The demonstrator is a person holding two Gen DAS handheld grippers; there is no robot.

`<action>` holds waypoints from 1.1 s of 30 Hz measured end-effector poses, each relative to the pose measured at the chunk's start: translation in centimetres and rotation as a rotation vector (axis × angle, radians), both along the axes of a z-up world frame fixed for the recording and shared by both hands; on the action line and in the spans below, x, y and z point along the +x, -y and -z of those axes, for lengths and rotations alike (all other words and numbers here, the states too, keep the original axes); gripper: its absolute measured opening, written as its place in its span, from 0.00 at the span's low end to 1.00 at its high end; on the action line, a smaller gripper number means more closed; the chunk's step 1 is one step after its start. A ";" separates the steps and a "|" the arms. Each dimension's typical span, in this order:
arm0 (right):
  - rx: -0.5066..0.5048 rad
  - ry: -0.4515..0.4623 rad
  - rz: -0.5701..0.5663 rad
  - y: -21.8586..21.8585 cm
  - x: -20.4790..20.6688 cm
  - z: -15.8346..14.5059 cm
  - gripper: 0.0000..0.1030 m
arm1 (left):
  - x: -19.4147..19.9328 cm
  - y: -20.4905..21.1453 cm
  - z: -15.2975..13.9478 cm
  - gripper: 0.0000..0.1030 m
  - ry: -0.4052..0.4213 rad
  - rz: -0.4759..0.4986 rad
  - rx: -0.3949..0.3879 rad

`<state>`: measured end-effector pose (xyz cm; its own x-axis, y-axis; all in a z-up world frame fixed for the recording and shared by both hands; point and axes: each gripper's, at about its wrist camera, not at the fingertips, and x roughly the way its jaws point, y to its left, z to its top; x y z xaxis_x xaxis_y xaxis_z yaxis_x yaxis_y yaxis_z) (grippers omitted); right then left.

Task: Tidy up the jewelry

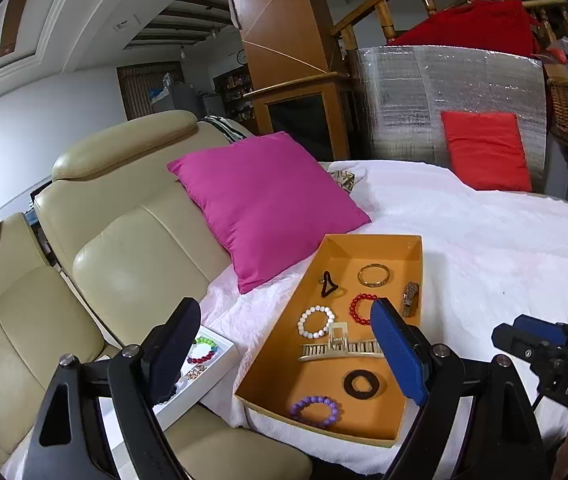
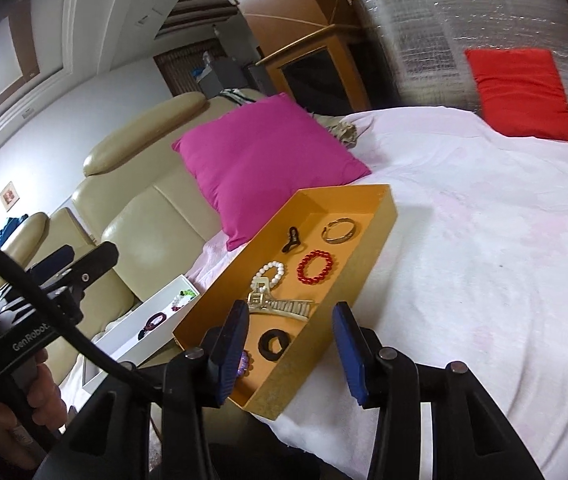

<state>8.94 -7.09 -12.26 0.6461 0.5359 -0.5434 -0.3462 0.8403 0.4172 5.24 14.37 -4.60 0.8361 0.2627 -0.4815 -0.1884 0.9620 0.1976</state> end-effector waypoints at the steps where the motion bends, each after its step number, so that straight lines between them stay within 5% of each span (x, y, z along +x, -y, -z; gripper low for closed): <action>1: 0.002 -0.005 0.006 0.2 -0.1 0.0 0.45 | 0.0 0.0 0.1 0.85 -0.004 0.002 0.003; 20: -0.142 0.041 -0.012 -3.6 -5.8 -6.4 0.47 | -4.5 -1.7 -2.6 0.92 0.034 -0.056 -0.038; 33: -0.166 0.067 -0.002 -5.3 -8.7 -8.1 0.48 | -7.4 -2.2 -4.4 0.92 0.085 -0.077 -0.041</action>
<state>0.27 -1.84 -4.16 0.6827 0.4441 -0.5803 -0.3706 0.8948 0.2488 -2.14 16.56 -0.16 0.8526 0.3090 -0.4213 -0.2764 0.9510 0.1383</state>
